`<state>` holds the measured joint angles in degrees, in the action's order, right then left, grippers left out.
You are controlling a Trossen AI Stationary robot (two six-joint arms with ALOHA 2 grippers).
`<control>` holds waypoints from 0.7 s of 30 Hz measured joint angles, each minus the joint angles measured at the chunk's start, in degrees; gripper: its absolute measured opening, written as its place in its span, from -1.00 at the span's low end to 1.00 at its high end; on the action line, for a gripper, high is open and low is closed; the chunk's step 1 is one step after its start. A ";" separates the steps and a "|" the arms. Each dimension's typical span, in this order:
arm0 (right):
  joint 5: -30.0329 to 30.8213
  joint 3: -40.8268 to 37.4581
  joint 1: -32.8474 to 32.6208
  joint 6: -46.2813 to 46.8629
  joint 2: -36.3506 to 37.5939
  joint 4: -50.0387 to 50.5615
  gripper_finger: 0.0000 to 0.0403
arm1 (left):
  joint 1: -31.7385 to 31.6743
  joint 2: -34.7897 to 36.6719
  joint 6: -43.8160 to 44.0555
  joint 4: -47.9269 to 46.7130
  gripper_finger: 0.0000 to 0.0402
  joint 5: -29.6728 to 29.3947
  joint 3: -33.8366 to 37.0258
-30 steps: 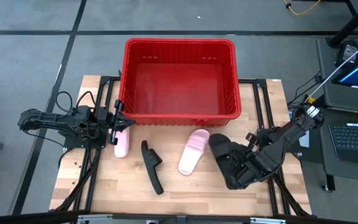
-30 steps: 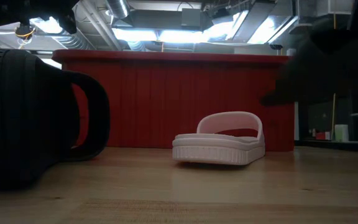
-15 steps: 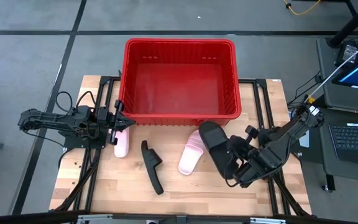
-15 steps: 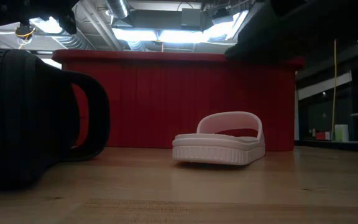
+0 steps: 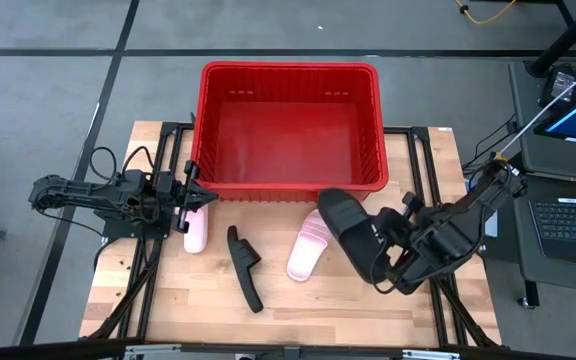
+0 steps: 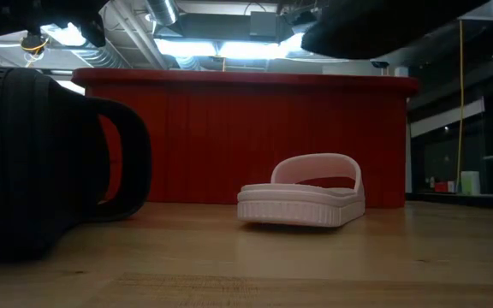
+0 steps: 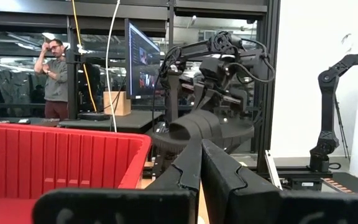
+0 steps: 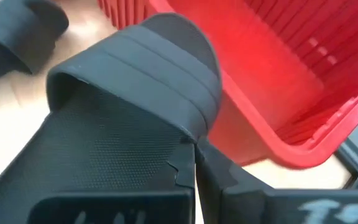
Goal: Pick and place slides into bin
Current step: Put the right black slide into the bin
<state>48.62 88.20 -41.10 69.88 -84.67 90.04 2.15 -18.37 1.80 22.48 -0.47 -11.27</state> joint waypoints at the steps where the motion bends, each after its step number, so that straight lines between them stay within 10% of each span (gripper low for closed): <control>1: 0.79 0.00 0.00 -0.26 0.33 0.00 -0.99 | 0.01 0.00 0.00 0.00 -0.98 0.01 0.00; 21: 14.29 0.00 12.70 -5.57 2.61 -0.13 -0.99 | 0.01 0.00 0.00 0.02 -0.98 -0.22 0.00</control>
<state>62.91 88.20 -28.41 64.31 -82.06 89.91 2.16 -18.37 1.80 22.50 -0.69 -11.27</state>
